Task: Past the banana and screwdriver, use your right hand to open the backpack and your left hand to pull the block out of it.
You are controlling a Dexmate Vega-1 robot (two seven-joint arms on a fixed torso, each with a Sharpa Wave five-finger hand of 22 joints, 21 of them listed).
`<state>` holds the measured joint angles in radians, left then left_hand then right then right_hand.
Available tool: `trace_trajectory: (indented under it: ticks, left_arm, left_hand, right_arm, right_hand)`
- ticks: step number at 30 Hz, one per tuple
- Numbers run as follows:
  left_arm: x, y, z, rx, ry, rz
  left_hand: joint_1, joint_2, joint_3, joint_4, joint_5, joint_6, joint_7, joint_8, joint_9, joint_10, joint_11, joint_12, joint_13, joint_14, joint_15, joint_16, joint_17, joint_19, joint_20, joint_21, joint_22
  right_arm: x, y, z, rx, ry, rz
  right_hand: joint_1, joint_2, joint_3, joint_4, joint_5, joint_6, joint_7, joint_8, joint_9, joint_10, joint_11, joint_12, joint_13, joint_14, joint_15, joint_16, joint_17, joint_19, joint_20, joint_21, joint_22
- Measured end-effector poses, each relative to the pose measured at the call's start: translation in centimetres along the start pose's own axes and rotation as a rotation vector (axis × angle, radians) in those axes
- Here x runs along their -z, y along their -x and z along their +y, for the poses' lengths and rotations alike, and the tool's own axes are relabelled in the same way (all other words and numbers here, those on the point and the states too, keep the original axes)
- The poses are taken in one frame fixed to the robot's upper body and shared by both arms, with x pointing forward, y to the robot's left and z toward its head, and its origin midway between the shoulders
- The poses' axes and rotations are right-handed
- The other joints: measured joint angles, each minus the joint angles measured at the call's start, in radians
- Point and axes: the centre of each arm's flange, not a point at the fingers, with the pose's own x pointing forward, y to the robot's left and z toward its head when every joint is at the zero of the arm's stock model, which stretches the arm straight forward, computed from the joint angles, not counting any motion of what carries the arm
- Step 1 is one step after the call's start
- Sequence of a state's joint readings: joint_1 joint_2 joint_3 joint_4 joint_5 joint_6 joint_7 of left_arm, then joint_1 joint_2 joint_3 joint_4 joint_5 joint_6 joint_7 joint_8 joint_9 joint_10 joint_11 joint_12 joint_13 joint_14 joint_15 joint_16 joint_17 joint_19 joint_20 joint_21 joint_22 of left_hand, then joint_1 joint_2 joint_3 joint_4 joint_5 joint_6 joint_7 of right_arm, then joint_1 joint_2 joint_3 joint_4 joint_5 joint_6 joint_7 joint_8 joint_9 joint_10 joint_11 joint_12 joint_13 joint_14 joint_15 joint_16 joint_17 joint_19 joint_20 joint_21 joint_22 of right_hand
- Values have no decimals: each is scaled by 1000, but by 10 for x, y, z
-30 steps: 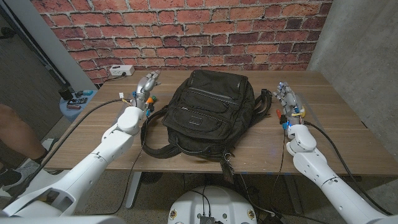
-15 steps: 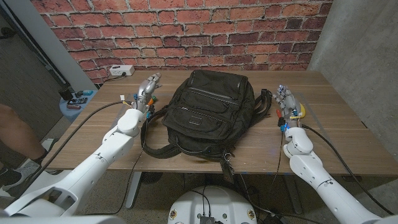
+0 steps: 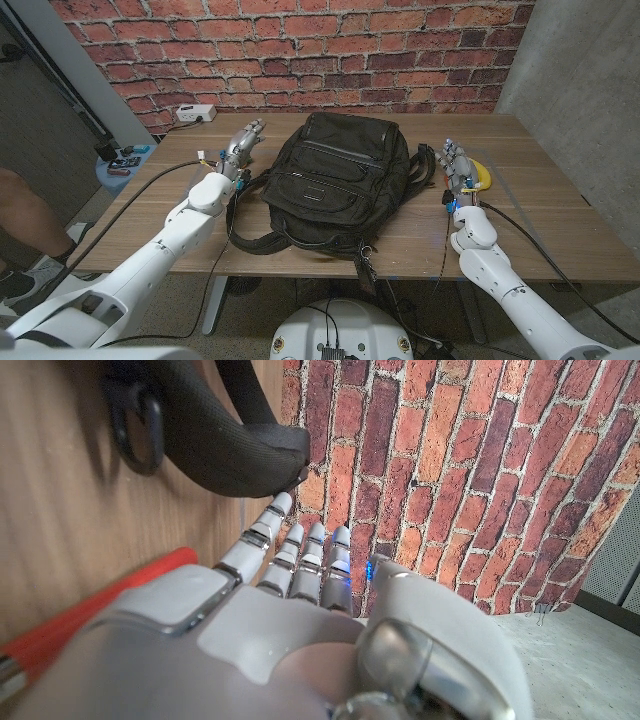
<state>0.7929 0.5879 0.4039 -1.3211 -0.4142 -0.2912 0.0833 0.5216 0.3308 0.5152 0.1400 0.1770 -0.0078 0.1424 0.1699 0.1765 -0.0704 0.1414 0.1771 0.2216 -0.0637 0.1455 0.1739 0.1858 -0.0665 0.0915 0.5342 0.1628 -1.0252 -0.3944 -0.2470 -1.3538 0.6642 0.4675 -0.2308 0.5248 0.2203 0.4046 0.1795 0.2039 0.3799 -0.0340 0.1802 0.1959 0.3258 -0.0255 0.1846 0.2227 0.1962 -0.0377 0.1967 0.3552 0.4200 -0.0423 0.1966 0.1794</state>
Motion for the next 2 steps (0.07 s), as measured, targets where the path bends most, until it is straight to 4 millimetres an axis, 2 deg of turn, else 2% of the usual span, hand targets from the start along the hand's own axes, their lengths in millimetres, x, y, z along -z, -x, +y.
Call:
trace_trajectory:
  ticks: [2]
  left_arm:
    - [0, -2, -1, 10, -2, 4]
  left_hand:
    - [-9, 9, 2, 11, 1, -8, 5, 0, 0, -16, 3, 0, -7, -9, 1, 0, 0, -4, 3, -8, 0]
  right_arm:
    - [0, 0, 0, -1, 2, 0]
  right_hand:
    - [-4, -4, 0, 0, 0, -5, 5, 0, -1, 0, 0, 0, 0, 0, 0, 0, 0, -1, 1, 0, 0]
